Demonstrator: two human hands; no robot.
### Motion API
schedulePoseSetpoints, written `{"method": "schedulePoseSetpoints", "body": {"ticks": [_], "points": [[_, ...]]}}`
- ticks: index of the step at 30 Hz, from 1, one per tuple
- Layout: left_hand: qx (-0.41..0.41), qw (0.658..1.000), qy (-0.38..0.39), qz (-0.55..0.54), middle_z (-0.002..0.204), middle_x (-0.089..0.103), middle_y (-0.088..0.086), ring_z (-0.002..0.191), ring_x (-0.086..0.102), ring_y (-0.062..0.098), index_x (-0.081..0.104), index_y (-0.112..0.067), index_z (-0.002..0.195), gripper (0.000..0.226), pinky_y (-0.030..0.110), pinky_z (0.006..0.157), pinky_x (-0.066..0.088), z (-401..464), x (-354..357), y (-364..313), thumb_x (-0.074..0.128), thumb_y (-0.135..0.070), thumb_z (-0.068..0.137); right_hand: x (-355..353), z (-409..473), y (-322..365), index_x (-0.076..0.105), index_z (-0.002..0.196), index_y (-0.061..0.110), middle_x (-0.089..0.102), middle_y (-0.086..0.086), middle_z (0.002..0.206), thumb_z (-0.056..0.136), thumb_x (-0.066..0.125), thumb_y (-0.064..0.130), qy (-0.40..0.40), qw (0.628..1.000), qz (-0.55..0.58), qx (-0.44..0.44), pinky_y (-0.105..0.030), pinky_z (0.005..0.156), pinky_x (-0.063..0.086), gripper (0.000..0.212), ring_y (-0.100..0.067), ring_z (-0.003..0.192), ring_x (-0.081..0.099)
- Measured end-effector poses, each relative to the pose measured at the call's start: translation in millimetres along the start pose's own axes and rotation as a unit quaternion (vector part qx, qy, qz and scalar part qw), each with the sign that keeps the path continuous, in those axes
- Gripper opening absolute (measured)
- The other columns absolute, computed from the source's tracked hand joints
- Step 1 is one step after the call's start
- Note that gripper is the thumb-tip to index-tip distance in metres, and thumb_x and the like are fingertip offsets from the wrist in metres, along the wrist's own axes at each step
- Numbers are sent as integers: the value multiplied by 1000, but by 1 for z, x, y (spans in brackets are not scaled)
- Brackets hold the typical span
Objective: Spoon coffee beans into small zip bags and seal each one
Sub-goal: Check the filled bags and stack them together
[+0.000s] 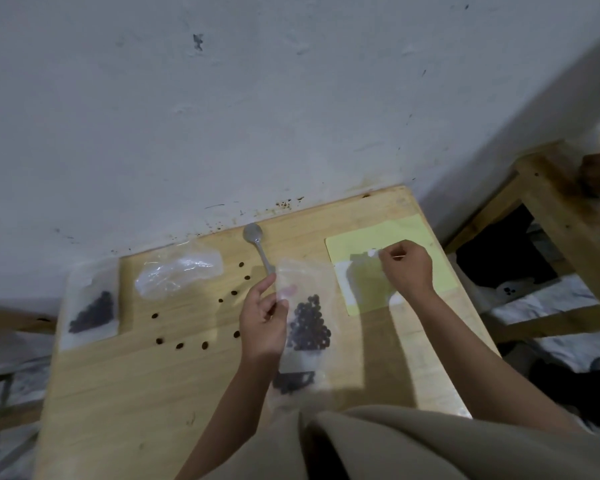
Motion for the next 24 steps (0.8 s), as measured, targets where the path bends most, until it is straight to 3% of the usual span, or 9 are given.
{"method": "schedulePoseSetpoints", "body": {"ticks": [4, 7, 9, 12, 14, 20, 24], "points": [[5, 1000, 21, -2, 99, 74, -4, 91, 68, 5, 53, -24, 121, 39, 31, 82, 54, 3, 9, -9, 53, 2, 93, 15, -52, 36, 65, 66, 6, 66, -4, 67, 72, 81, 20, 77, 979, 188, -4, -26, 67, 51, 21, -12, 62, 59], [7, 999, 35, -5, 100, 73, -1, 97, 68, 16, 53, -23, 122, 37, 47, 89, 53, 3, 13, -12, 55, -1, 92, 30, -81, 56, 67, 62, 16, 70, 2, 73, 71, 81, 23, 89, 973, 210, -23, -17, 70, 46, 18, -5, 68, 60], [20, 999, 45, -19, 102, 73, 3, 99, 67, 24, 54, -23, 120, 37, 51, 89, 52, 1, 13, -14, 56, 0, 92, 36, -91, 63, 67, 60, 19, 69, 6, 73, 71, 81, 26, 72, 976, 201, -33, -15, 75, 42, 19, -1, 75, 61], [46, 997, 55, -36, 102, 72, 8, 88, 64, 25, 54, -25, 114, 36, 41, 76, 50, -6, 4, -20, 55, 3, 92, 50, -106, 63, 62, 61, 19, 65, 3, 65, 70, 82, 27, 83, 970, 227, 10, -21, 63, 43, 23, -8, 56, 54], [57, 996, 58, -44, 101, 73, 6, 82, 63, 25, 52, -23, 114, 34, 39, 71, 48, -11, -9, -24, 54, 3, 92, 56, -117, 67, 62, 64, 15, 63, 0, 64, 69, 82, 26, 76, 968, 237, 17, -23, 58, 44, 23, -11, 54, 52], [71, 995, 21, -69, 90, 73, 3, 78, 67, 19, 51, -19, 107, 32, 25, 64, 51, -18, -64, -29, 62, 3, 86, 69, -156, 97, 60, 66, 13, 56, 2, 60, 67, 84, 18, 34, 974, 222, -43, -27, 61, 46, 24, -12, 57, 50], [42, 993, -40, -100, 78, 66, 7, 68, 61, 13, 48, -17, 95, 37, 22, 64, 49, -17, -113, -27, 77, -5, 75, 94, -194, 132, 59, 71, 6, 59, 1, 62, 71, 80, 10, 65, 965, 230, -110, -22, 59, 45, 21, -8, 56, 51]]}}
Point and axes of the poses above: each hand's wrist, its own z-axis towards the middle knuckle, its own x-axis out of the palm, y = z × x, the point moved 10 cm from there along z, towards the middle knuckle
